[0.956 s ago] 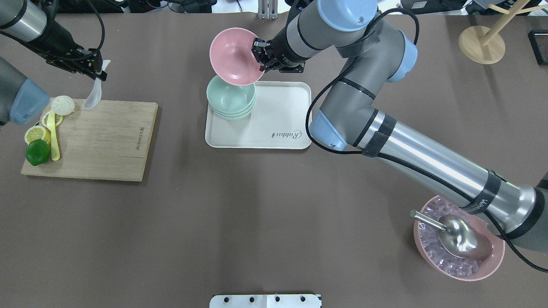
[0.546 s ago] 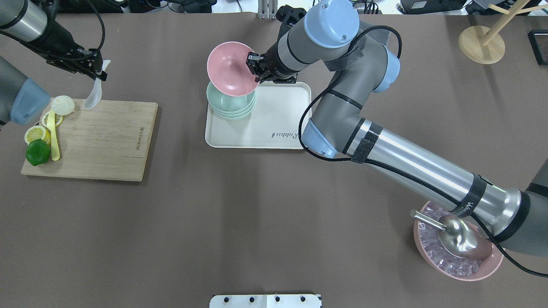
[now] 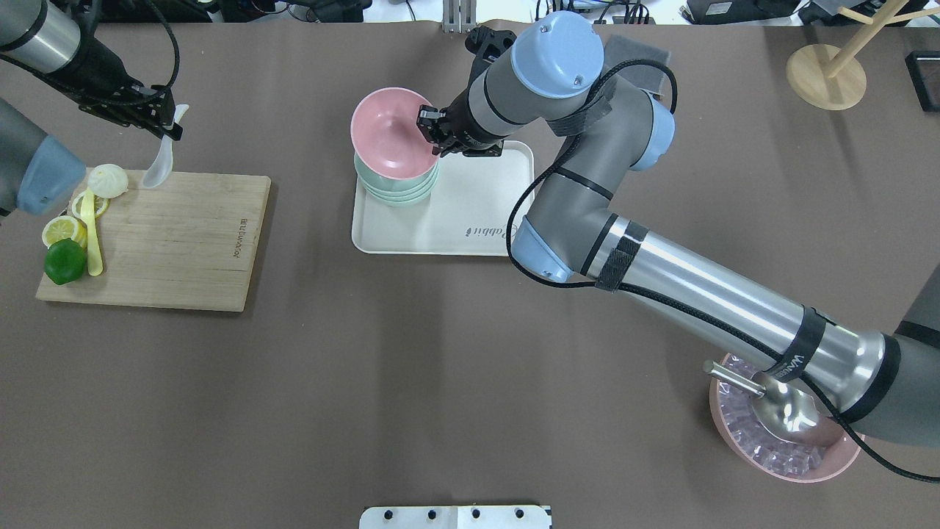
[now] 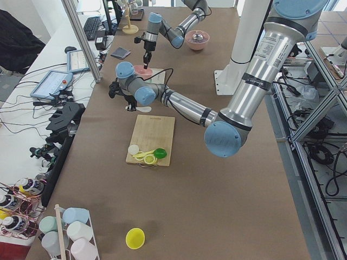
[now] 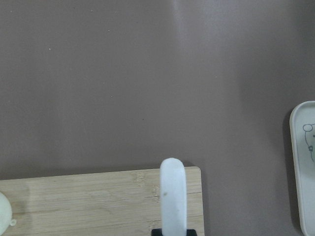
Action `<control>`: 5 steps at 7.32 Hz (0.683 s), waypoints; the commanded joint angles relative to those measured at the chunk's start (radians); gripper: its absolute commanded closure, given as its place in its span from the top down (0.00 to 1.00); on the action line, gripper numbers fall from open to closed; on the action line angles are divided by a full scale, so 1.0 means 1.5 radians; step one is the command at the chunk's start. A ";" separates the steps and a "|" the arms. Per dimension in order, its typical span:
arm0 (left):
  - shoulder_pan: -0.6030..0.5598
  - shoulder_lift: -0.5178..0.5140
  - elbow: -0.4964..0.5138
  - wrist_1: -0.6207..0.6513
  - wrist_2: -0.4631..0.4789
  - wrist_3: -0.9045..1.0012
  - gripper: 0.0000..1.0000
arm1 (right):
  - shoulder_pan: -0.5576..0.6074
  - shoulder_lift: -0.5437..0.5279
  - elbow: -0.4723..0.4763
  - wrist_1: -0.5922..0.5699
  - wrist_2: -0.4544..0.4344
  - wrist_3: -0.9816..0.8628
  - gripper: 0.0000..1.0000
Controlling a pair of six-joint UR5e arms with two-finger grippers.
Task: Stack pink bowl on green and place spoon
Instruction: 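Lower the pink bowl onto the green bowl stack and open the right gripper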
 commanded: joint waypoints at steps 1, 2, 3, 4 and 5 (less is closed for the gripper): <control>0.000 0.001 0.000 0.001 0.000 0.004 0.00 | -0.004 0.002 -0.003 0.002 -0.001 0.000 0.00; 0.000 0.001 0.001 0.001 0.000 0.004 0.00 | -0.011 0.001 -0.013 0.026 -0.011 0.000 0.00; 0.000 0.001 0.002 0.001 0.000 0.004 0.00 | -0.015 0.002 -0.021 0.037 -0.020 0.000 0.00; 0.000 0.000 0.004 0.000 0.000 0.004 0.00 | -0.015 0.002 -0.021 0.037 -0.019 0.001 0.00; 0.000 0.000 0.004 0.000 0.000 0.005 0.00 | -0.015 0.001 -0.021 0.037 -0.019 0.001 0.00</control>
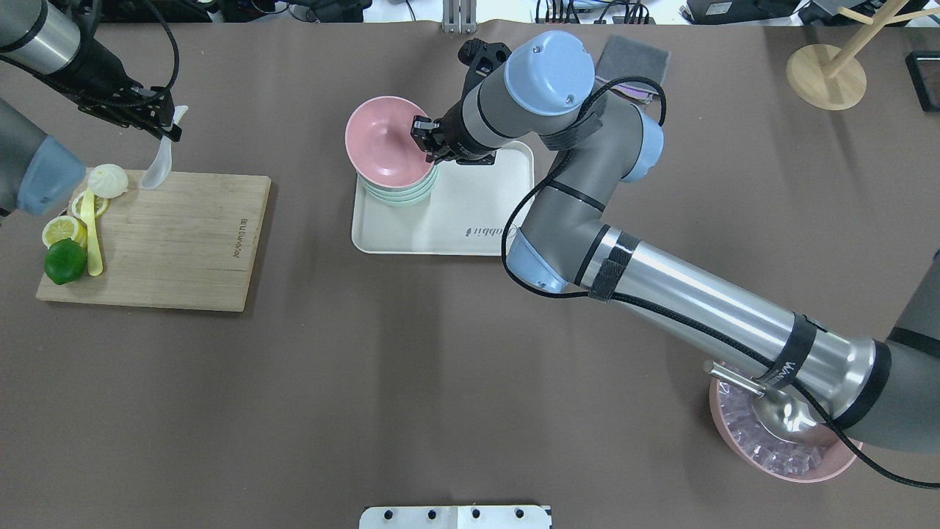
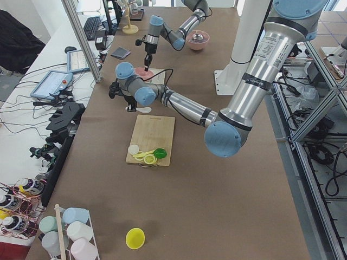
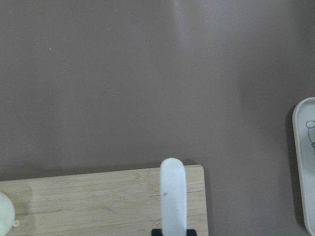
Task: Stack pink bowl on green and place spoon
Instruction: 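Lower the pink bowl onto the green bowl stack and open the right gripper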
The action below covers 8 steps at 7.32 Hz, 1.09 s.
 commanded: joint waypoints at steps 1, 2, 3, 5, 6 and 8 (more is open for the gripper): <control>0.000 0.000 0.002 0.000 0.000 0.002 0.00 | -0.001 -0.001 -0.001 0.002 -0.001 0.000 0.00; 0.000 0.000 0.002 0.000 0.000 0.001 0.00 | -0.001 -0.001 -0.001 0.002 -0.001 0.000 0.00; 0.000 0.000 0.002 0.001 0.000 0.002 0.00 | -0.001 -0.001 -0.001 0.003 -0.001 0.000 0.51; 0.000 -0.001 0.002 0.001 0.000 0.001 0.00 | -0.001 -0.002 0.000 0.003 -0.008 0.000 1.00; 0.001 -0.003 0.002 0.001 0.000 0.001 0.00 | -0.001 -0.002 0.003 0.003 -0.008 0.001 1.00; 0.002 -0.041 0.002 0.001 -0.001 -0.010 0.00 | 0.009 -0.003 0.009 0.002 -0.005 0.002 1.00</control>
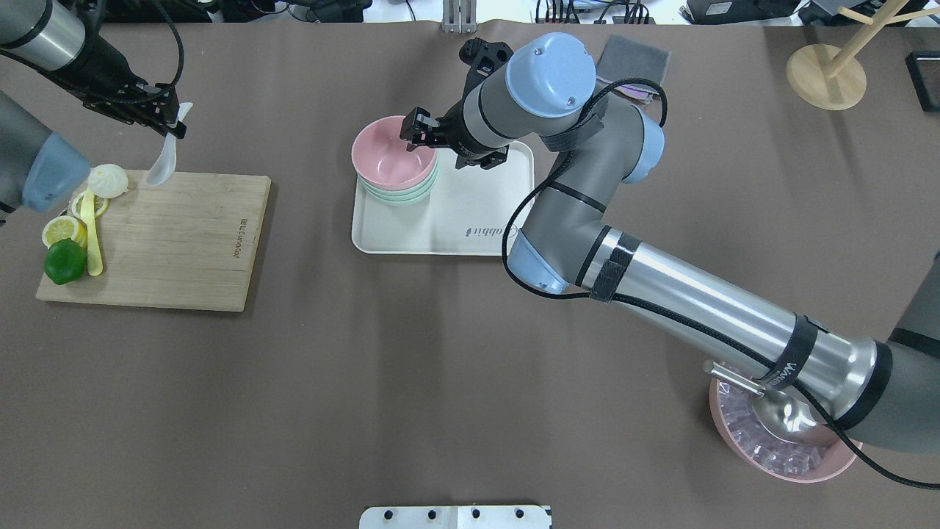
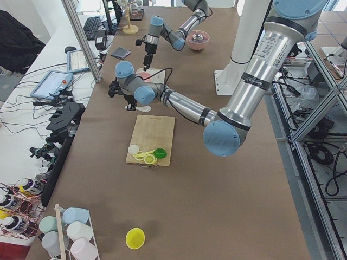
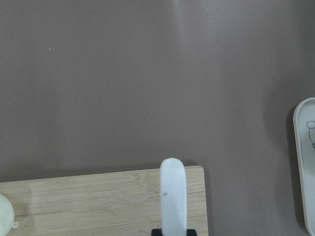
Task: Stack pink bowl on green and place spoon
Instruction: 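Lower the pink bowl onto the green bowl stack and open the right gripper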
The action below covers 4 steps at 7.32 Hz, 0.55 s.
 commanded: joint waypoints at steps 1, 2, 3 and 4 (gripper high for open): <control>0.005 -0.050 -0.001 -0.001 -0.001 -0.005 0.00 | 0.021 -0.002 0.008 -0.003 0.011 0.000 1.00; 0.008 -0.071 0.001 -0.020 -0.001 -0.005 0.00 | 0.033 -0.007 0.008 -0.004 0.031 -0.002 1.00; 0.011 -0.073 0.015 -0.095 0.000 -0.006 0.00 | 0.055 -0.016 0.010 -0.006 0.064 -0.009 1.00; 0.019 -0.073 0.038 -0.180 0.002 -0.030 0.00 | 0.084 -0.046 0.028 -0.006 0.115 -0.017 1.00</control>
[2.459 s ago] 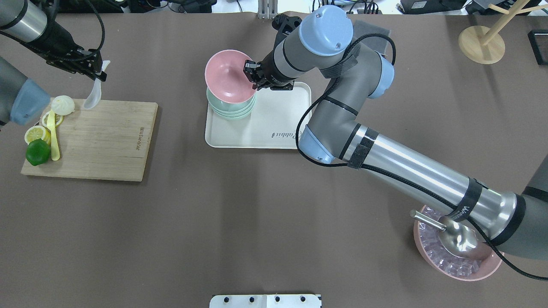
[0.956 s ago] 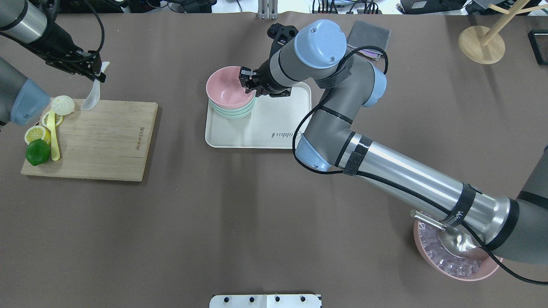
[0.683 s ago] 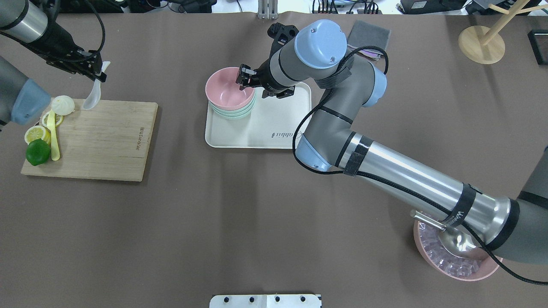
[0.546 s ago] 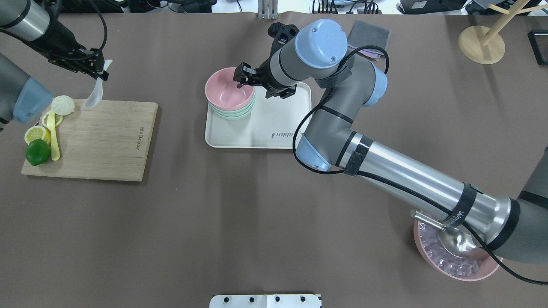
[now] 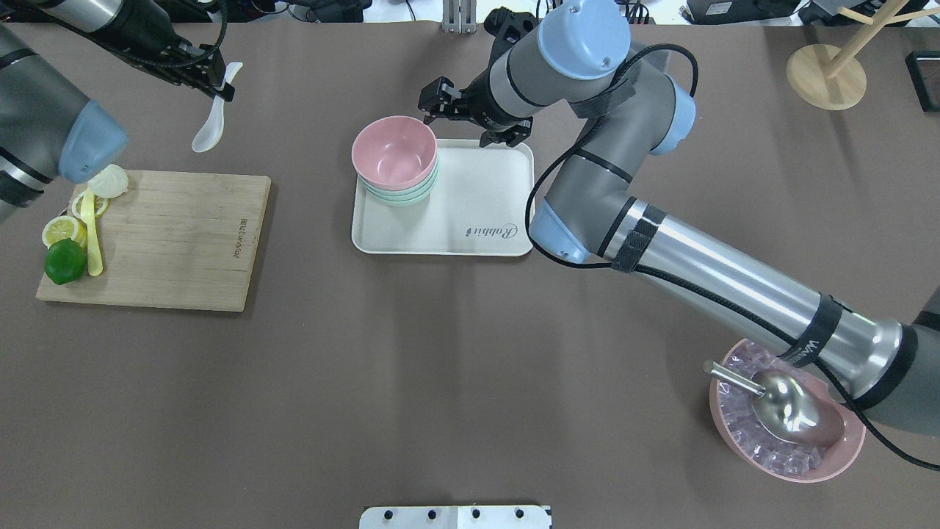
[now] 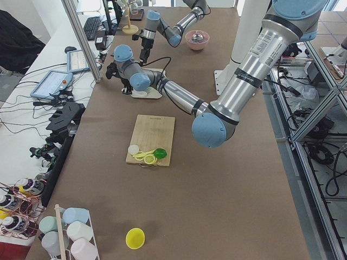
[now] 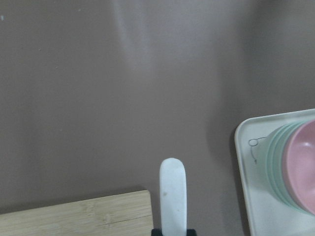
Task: Stack pink bowl on green and place spoon
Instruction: 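Move the spoon with the left gripper into the pink bowl while the right withdraws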
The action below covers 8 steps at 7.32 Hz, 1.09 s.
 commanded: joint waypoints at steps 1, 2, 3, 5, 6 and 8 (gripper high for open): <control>0.031 -0.010 0.038 -0.141 0.009 -0.051 0.00 | 0.051 -0.072 0.052 -0.003 0.067 -0.049 1.00; 0.065 -0.030 0.041 -0.152 0.043 -0.083 0.00 | 0.075 -0.101 0.067 -0.003 0.098 -0.070 1.00; 0.106 -0.047 0.041 -0.170 0.101 -0.114 0.00 | 0.093 -0.116 0.067 -0.002 0.123 -0.084 1.00; 0.151 -0.105 0.068 -0.177 0.178 -0.154 0.00 | 0.099 -0.142 0.068 0.001 0.126 -0.120 1.00; 0.176 -0.126 0.094 -0.191 0.217 -0.154 0.00 | 0.099 -0.146 0.067 0.001 0.126 -0.121 1.00; 0.190 -0.140 0.139 -0.238 0.251 -0.155 0.00 | 0.099 -0.146 0.067 0.001 0.122 -0.121 1.00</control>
